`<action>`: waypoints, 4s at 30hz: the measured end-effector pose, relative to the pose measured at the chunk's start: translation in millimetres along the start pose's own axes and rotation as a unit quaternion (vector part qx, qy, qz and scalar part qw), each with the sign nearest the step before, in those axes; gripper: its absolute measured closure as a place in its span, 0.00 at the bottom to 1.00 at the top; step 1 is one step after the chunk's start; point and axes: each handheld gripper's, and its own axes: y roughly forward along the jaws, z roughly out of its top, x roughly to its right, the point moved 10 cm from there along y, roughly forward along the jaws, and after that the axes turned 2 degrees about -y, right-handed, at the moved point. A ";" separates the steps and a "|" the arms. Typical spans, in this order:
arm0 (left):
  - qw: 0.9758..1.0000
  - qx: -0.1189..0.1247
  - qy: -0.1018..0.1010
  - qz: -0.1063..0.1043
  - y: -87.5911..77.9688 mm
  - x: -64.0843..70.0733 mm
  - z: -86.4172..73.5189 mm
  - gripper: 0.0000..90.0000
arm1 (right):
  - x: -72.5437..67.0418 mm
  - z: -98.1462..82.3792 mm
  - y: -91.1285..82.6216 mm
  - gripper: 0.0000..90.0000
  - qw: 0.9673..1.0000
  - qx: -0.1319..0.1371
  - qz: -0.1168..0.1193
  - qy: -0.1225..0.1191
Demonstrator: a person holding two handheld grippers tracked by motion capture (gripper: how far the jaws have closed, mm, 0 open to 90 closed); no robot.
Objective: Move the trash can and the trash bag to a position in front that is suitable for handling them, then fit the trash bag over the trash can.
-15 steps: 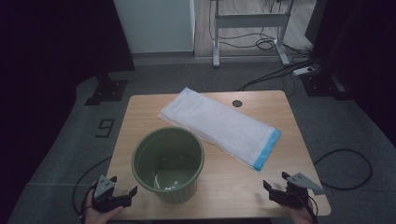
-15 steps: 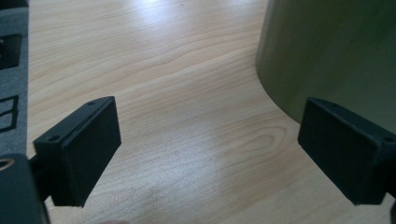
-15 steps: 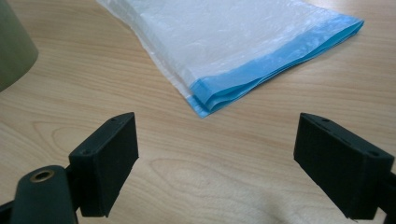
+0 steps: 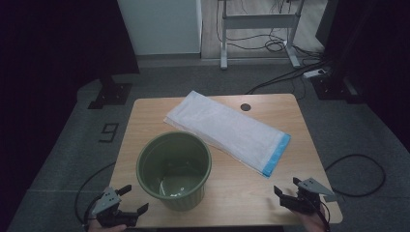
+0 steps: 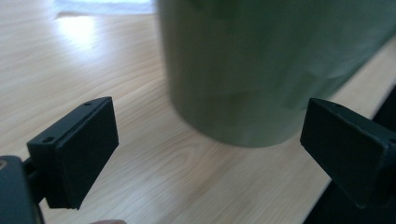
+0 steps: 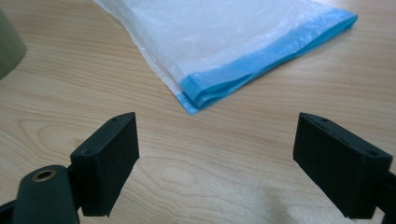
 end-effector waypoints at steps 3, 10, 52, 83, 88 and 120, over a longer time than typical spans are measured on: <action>1.000 0.002 0.015 -0.014 5.5 8.8 7.2 0.05 | 2.6 -1.7 0.6 0.16 1.000 -0.002 0.001 0.013; 0.998 -0.005 0.036 -0.044 24.8 24.7 14.9 0.09 | 0.8 -5.0 -1.7 0.16 1.000 -0.001 -0.002 0.004; 0.994 -0.041 0.038 -0.093 122.7 61.3 66.4 0.13 | -10.1 -3.0 4.6 0.18 0.999 -0.002 0.015 -0.028; 0.996 -0.057 -0.046 0.051 34.3 -20.3 10.4 0.12 | -10.6 5.1 13.9 0.17 0.999 -0.004 0.015 -0.030; 0.995 -0.061 -0.050 0.062 29.8 -23.9 7.5 0.11 | -5.0 5.3 8.4 0.17 1.000 0.001 0.011 -0.024; 0.995 -0.064 -0.062 0.052 41.1 -23.8 8.1 0.13 | -15.6 21.0 88.7 0.40 0.991 -0.096 0.039 -0.082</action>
